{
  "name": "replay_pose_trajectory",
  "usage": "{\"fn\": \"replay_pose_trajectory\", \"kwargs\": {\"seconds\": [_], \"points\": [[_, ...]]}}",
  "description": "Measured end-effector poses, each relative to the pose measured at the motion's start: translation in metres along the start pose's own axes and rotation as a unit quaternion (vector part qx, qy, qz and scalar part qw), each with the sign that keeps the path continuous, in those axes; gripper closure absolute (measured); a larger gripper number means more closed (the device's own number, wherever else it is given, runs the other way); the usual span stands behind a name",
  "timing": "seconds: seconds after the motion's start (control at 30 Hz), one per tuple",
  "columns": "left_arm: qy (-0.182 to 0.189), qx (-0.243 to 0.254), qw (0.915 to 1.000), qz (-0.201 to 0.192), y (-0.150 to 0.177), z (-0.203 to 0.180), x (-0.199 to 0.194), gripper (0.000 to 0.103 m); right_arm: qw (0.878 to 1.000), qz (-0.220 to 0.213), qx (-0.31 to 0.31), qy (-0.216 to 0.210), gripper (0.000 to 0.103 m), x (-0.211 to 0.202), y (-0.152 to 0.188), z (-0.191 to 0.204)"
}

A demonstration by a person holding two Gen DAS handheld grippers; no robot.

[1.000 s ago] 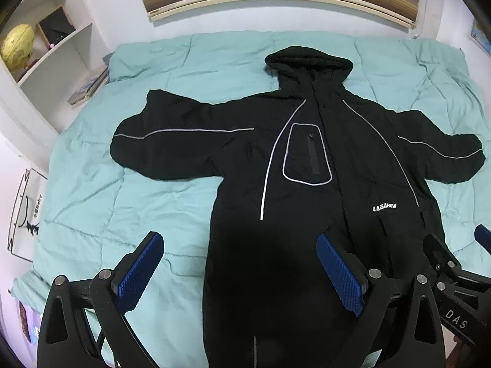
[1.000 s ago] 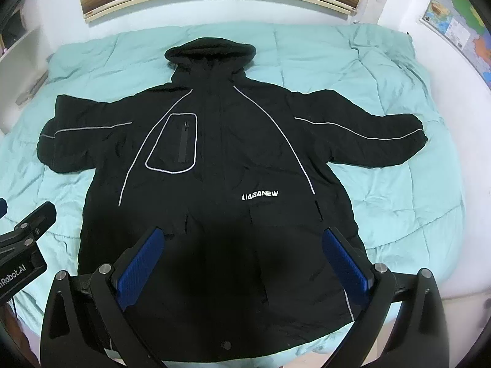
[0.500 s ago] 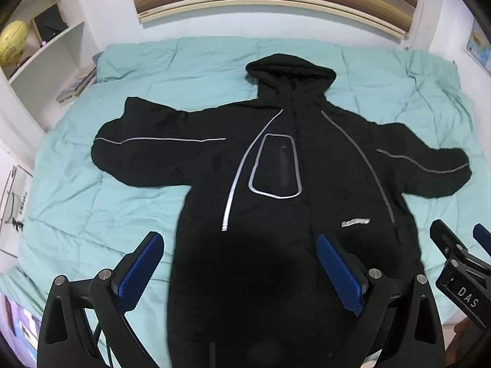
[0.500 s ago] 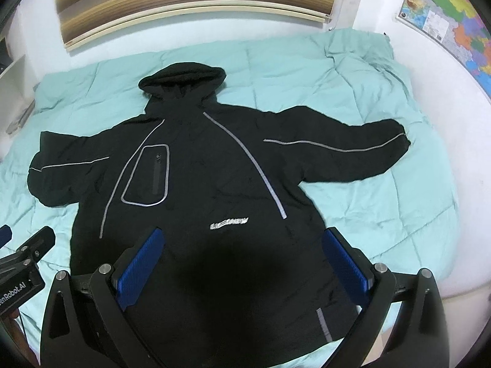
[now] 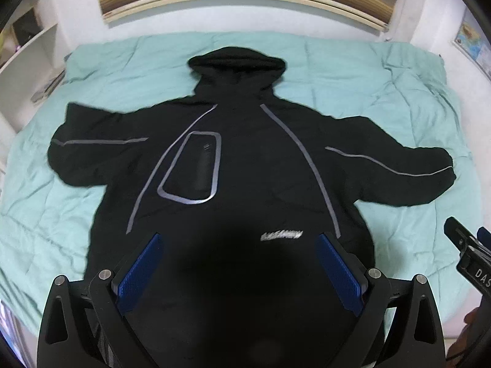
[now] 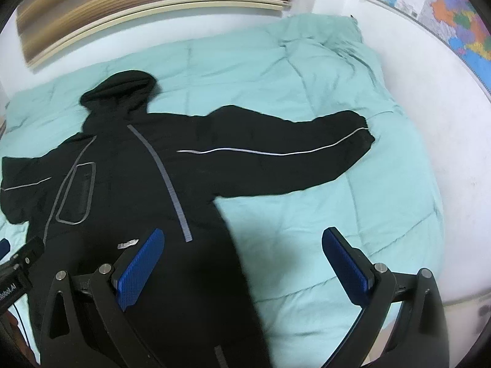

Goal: Fold large clothes
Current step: 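Grasp the jacket sleeve cuff with the right gripper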

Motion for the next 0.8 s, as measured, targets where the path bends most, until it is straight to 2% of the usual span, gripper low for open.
{"fn": "replay_pose_trajectory", "kwargs": {"seconds": [0.1, 0.2, 0.3, 0.37, 0.57, 0.67, 0.73, 0.8], "points": [[-0.009, 0.031, 0.9994, -0.008, -0.009, -0.03, 0.013, 0.003, 1.0, 0.003, 0.01, 0.01, 0.0, 0.025, -0.011, -0.037], [0.008, 0.046, 0.9989, -0.002, -0.021, -0.061, 0.029, 0.003, 0.999, 0.002, 0.036, 0.016, 0.001, 0.05, -0.03, -0.083], [0.027, 0.046, 0.9986, -0.008, -0.036, -0.084, 0.046, 0.003, 0.997, 0.011, 0.068, 0.017, 0.01, 0.084, -0.048, -0.127], [0.048, 0.05, 0.9975, -0.012, -0.044, -0.1, 0.061, 0.003, 0.996, 0.017, 0.087, 0.017, 0.011, 0.107, -0.058, -0.154], [0.124, 0.055, 0.9901, 0.035, -0.052, -0.164, 0.124, 0.003, 0.991, 0.015, 0.126, 0.042, 0.015, 0.177, -0.081, -0.229], [0.143, 0.05, 0.9862, 0.065, -0.054, -0.197, 0.16, 0.003, 0.991, 0.011, 0.125, 0.049, 0.016, 0.206, -0.089, -0.254], [0.148, 0.064, 0.9842, 0.073, -0.053, -0.215, 0.178, 0.003, 0.991, 0.014, 0.126, 0.042, 0.026, 0.226, -0.092, -0.266], [0.148, 0.085, 0.9827, 0.072, -0.053, -0.231, 0.191, 0.003, 0.991, 0.025, 0.124, 0.036, 0.032, 0.25, -0.094, -0.276]]}}
Point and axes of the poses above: each gripper's, at about its wrist camera, not at the fingertips, and x roughly the way its jaws point, z to its left, y to its underside, the point moved 7 cm from there along x, roughly the way its jaws point, and after that the axes turned 11 degrees about -z, right-handed, at the moved point
